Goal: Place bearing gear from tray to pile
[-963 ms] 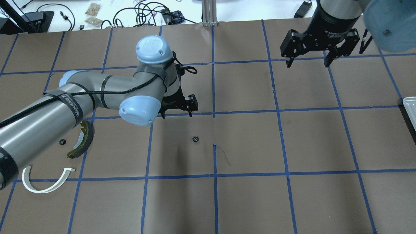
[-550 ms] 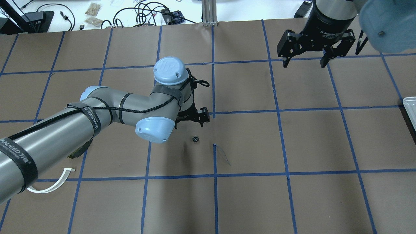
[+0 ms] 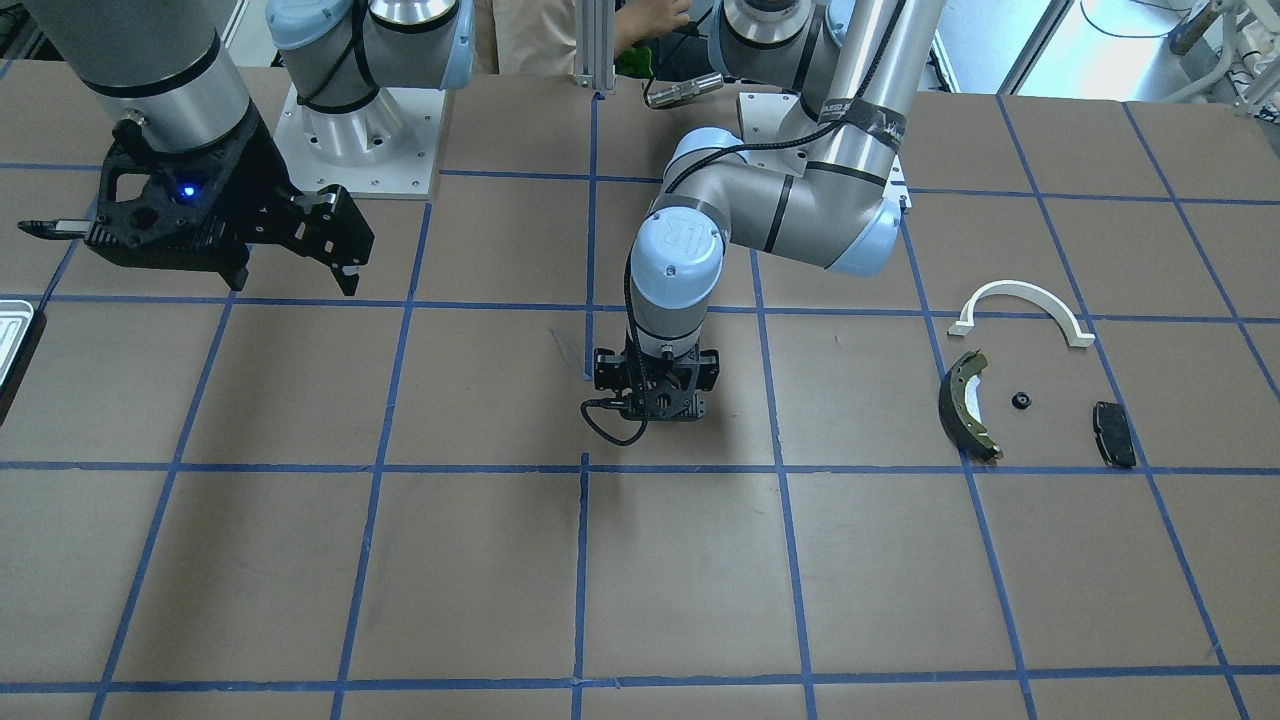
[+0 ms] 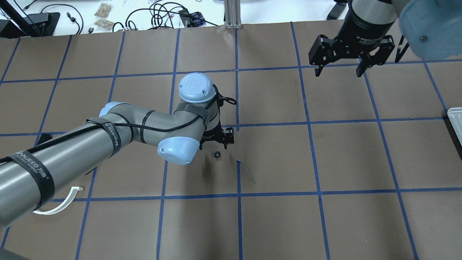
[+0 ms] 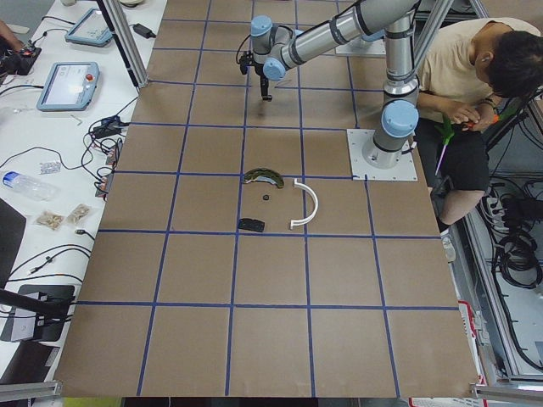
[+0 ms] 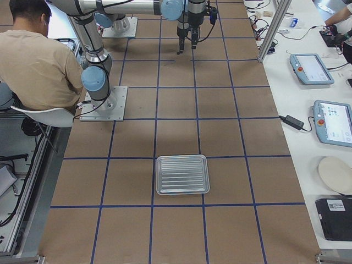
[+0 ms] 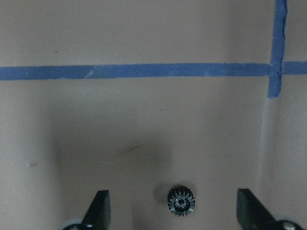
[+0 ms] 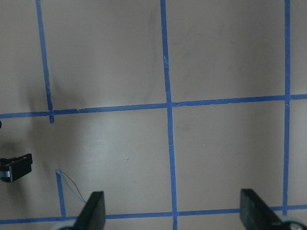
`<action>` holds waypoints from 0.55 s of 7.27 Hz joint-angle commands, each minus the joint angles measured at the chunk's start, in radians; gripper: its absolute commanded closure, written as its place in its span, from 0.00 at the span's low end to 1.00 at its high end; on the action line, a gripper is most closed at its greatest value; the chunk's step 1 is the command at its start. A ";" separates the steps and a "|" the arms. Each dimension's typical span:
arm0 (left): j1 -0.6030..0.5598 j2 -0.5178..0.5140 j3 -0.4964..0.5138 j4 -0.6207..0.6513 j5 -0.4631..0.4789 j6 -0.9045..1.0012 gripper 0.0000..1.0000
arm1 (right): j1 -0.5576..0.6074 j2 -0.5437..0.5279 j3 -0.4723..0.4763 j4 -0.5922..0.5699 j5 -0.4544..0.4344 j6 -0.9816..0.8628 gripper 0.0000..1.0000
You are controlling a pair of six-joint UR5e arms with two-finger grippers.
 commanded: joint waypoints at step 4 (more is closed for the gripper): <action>-0.006 -0.017 -0.031 0.016 0.001 0.008 0.26 | -0.002 0.001 0.002 0.002 0.004 -0.001 0.00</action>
